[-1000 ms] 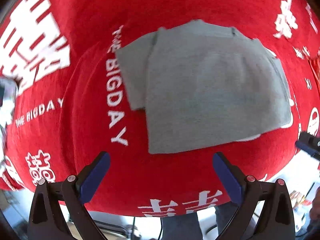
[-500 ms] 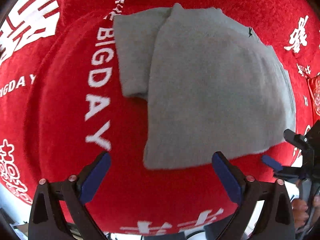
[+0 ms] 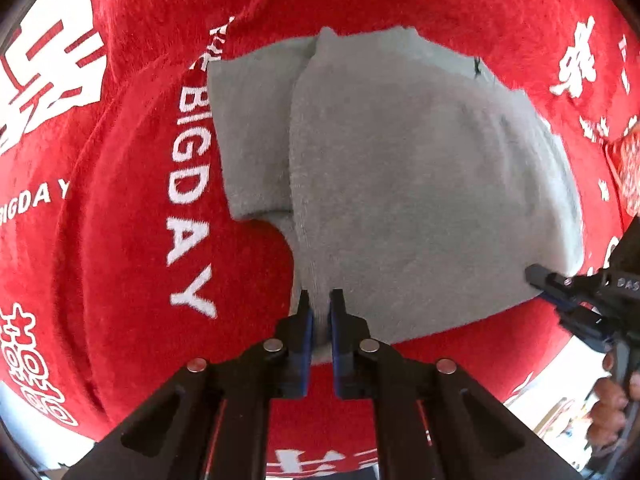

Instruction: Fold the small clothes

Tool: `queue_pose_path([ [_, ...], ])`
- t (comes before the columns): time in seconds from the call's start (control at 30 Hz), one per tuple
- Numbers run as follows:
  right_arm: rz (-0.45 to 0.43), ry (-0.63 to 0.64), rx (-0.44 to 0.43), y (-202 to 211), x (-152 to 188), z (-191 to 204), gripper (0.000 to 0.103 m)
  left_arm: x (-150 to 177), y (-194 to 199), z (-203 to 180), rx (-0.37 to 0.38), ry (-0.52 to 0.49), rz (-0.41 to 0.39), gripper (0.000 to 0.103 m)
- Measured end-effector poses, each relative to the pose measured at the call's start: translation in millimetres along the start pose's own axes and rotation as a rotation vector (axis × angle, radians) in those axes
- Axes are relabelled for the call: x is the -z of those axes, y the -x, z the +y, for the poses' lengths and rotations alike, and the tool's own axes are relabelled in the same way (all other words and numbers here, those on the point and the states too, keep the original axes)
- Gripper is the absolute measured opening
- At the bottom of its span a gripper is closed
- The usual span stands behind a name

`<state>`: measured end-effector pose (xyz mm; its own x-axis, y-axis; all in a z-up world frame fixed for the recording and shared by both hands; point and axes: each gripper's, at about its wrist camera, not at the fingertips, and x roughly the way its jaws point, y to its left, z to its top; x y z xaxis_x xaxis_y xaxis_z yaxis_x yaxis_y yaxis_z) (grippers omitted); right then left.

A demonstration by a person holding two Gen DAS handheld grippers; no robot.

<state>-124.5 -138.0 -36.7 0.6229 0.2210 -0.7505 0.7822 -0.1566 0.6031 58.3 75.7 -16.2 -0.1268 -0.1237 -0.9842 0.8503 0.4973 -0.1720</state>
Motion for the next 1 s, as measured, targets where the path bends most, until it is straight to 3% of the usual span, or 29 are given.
queue_pose_path([
  [0.1,0.033,-0.033,0.061,-17,2,-21,0.007,12,-24,10,-0.029,0.012,0.052,0.009],
  [0.17,0.046,-0.073,0.027,-20,3,-31,0.007,15,-21,12,-0.01,0.027,0.032,0.009],
  [0.33,0.132,0.052,0.108,-9,7,-17,0.008,13,2,23,-0.016,0.049,0.026,0.009],
  [0.43,0.088,0.177,0.141,15,5,0,0.008,6,20,21,-0.044,0.048,-0.019,0.009],
  [0.53,-0.013,0.273,0.184,36,-13,18,0.008,-17,37,27,-0.046,0.064,-0.085,0.009],
  [0.73,-0.095,0.314,0.244,24,-59,38,0.008,-76,26,13,-0.056,0.081,-0.171,0.009],
  [0.93,-0.066,0.327,0.319,-8,-75,32,0.008,-102,-15,9,-0.082,0.099,-0.131,0.009],
  [1.0,-0.069,0.32,0.301,-10,-75,23,0.006,-101,-29,16,-0.079,0.112,-0.111,0.009],
])
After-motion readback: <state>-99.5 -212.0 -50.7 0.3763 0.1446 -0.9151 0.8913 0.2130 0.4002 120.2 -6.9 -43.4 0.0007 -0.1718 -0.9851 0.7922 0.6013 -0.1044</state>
